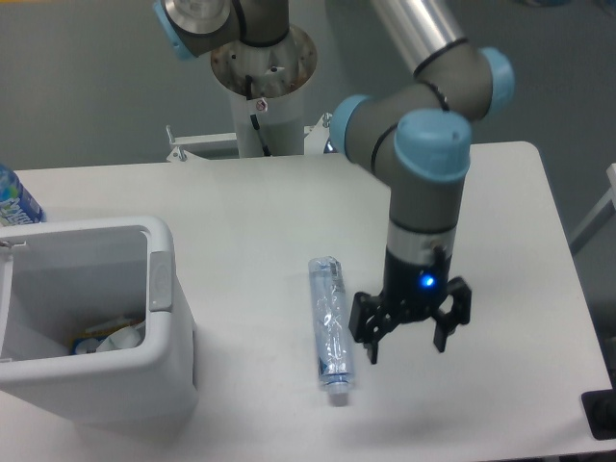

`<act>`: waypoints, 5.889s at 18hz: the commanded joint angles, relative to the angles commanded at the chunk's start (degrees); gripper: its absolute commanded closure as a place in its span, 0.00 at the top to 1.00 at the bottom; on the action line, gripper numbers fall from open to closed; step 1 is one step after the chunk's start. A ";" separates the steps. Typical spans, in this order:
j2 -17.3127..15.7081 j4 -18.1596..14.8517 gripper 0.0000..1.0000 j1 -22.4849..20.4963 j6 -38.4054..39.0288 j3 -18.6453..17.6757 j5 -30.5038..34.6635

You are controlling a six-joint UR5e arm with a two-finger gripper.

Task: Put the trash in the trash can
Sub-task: 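Lower the gripper around the clear plastic water bottle, then close the gripper on the water bottle, then lift the bottle and carry it over the trash bin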

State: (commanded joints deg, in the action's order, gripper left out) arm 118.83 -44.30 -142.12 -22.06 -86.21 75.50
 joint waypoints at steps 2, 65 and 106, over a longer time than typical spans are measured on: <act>0.44 0.09 1.00 0.27 0.00 -0.54 -0.09; 11.87 0.35 0.62 7.30 1.93 2.80 12.57; 8.35 0.35 0.33 6.33 2.46 6.13 11.87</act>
State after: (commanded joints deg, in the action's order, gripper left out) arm 127.18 -43.95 -135.79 -19.60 -80.08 87.36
